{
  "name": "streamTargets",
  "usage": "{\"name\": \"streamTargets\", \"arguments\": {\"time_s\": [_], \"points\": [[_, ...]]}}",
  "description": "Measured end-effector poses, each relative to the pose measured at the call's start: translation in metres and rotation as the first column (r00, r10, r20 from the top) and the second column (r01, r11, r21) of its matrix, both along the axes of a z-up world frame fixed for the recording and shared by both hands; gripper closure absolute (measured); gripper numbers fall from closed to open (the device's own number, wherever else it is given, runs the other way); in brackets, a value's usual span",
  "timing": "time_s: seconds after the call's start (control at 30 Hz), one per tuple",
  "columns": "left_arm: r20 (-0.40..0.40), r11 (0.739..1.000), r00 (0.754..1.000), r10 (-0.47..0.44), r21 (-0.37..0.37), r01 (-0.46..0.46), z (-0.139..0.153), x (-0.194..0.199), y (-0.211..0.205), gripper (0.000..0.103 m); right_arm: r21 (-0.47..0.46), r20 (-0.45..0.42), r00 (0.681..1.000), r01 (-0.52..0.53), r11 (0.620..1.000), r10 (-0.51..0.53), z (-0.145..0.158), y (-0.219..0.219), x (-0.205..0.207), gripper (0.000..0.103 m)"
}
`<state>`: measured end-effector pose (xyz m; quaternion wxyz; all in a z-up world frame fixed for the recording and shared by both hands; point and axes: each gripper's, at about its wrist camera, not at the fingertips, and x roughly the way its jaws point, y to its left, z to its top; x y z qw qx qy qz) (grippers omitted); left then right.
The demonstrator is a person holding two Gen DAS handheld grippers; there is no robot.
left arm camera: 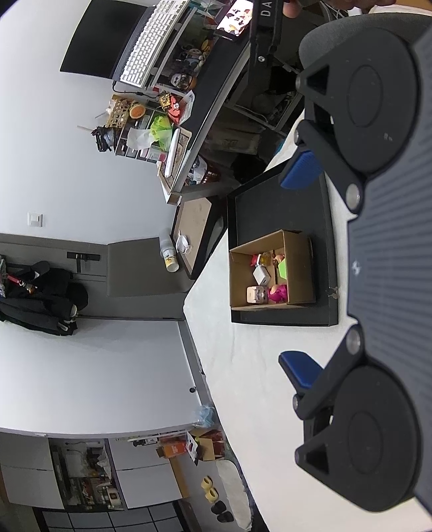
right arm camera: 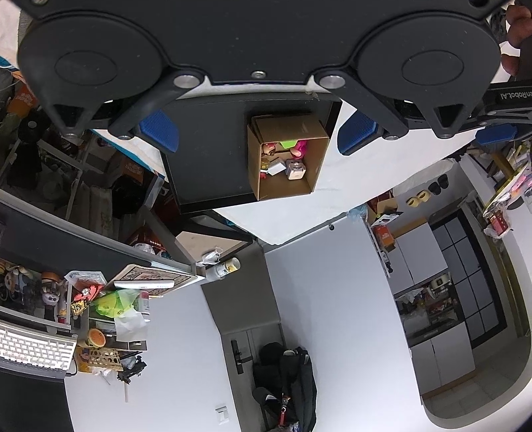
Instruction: Organize rigid objects
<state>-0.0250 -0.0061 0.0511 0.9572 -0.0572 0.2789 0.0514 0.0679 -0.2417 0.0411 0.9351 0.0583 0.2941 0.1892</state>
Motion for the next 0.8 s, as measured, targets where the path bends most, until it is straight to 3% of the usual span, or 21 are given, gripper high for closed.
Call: {"name": "streamTargets", "arguments": {"time_s": [0.8], "points": [[0.011, 1.0, 1.0, 0.018, -0.013, -0.018, 0.0042, -0.0052, 0.0031, 0.0, -0.015, 0.022, 1.0, 0.001, 1.0, 0.0, 0.0084, 0.0041, -0.0046, 0.0]]}}
